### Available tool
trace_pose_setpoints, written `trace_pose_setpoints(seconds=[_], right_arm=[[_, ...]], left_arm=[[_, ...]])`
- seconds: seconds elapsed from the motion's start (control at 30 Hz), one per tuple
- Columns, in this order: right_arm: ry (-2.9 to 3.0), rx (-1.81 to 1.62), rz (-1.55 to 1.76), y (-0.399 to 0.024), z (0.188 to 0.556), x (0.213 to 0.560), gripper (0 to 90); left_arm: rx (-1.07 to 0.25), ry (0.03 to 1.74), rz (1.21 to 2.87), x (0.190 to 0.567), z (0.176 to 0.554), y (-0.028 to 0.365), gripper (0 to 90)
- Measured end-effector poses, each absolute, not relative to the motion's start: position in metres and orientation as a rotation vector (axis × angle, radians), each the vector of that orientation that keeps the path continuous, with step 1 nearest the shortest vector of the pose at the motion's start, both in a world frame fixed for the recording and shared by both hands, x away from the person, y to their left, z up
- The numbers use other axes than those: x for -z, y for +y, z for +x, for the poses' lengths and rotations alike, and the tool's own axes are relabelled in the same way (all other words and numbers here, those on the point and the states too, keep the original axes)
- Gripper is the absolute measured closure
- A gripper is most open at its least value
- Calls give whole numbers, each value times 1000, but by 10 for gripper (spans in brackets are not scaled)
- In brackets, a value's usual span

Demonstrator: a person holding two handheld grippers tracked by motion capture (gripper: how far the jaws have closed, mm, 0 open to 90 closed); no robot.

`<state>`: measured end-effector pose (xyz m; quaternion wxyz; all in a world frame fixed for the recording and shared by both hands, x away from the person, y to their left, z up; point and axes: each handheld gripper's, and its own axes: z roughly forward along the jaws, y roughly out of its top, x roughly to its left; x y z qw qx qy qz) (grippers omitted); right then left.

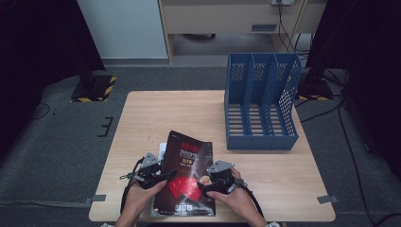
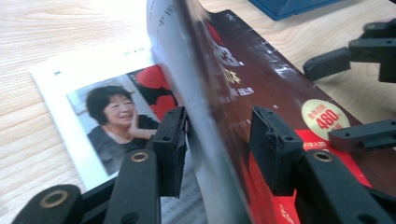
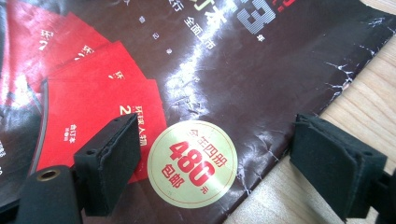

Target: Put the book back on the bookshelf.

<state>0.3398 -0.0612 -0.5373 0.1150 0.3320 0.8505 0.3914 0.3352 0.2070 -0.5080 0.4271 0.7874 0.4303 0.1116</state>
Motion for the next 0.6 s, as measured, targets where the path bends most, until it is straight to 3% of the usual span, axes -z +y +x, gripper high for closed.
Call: trace_pose_setpoints(seconds=[0.1, 0.33, 0.6], right_arm=[[2492, -1147, 973, -61, 340, 537, 164], [2491, -1147, 976, -61, 340, 537, 163], [2495, -1156, 985, -61, 341, 537, 127]], left_arm=[[-283, 1067, 2024, 513, 334, 199, 567], [-299, 1066, 2019, 511, 334, 199, 726], [-362, 1022, 2002, 502, 327, 195, 828]])
